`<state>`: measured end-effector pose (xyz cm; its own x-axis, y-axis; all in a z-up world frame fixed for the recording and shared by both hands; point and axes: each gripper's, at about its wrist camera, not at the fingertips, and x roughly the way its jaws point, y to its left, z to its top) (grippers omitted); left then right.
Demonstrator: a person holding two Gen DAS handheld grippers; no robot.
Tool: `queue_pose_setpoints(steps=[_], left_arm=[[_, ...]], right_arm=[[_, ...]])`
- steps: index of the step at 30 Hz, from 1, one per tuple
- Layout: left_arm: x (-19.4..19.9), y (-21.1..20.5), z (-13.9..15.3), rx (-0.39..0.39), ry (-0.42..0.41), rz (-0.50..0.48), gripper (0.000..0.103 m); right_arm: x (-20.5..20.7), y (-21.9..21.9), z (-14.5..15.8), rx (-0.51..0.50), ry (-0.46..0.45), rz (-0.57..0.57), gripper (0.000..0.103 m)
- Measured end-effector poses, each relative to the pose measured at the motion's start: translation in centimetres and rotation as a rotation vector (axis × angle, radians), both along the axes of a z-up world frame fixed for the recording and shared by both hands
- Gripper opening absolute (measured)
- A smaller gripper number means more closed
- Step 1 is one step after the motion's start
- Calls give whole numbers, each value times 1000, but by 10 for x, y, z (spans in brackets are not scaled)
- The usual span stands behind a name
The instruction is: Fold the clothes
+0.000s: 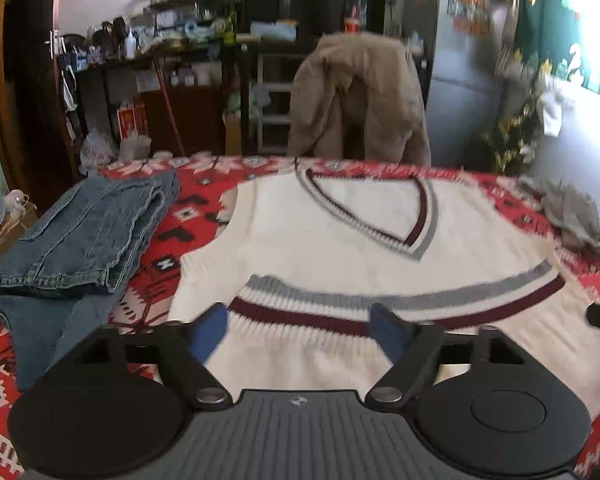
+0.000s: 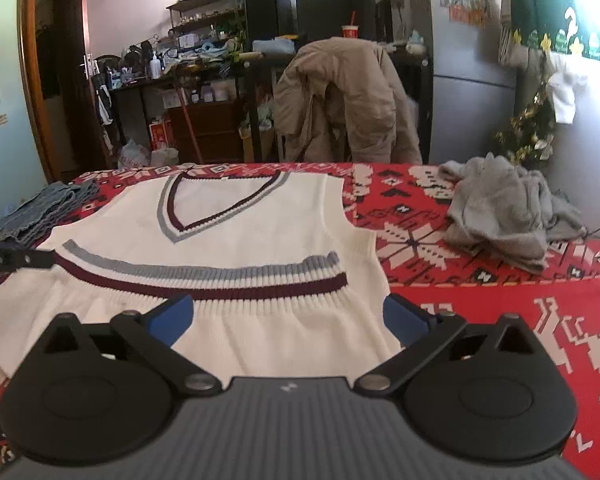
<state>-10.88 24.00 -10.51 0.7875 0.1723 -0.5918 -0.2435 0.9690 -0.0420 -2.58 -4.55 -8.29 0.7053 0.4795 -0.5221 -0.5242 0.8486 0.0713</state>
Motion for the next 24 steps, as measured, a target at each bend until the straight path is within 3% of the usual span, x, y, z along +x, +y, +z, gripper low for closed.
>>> queue_pose_setpoints(steps=[4, 12, 15, 18, 21, 24], left_arm=[[-3, -7, 3, -3, -36, -13, 93], [-7, -24, 6, 65, -92, -34, 100], [-6, -31, 6, 97, -99, -41, 102], [-5, -39, 2, 127, -102, -39, 102], [-7, -44, -1, 101, -128, -57, 102], [-10, -46, -4, 57, -169, -81, 102]], right_arm=[[-2, 3, 2, 21, -4, -2, 102], [-17, 4, 12, 45, -160, -102, 102], [-17, 1, 10, 115, -142, 30, 102], [-17, 11, 9, 74, -117, 73, 102], [-23, 20, 7, 14, -154, 71, 102], [-29, 21, 8, 19, -189, 66, 102]])
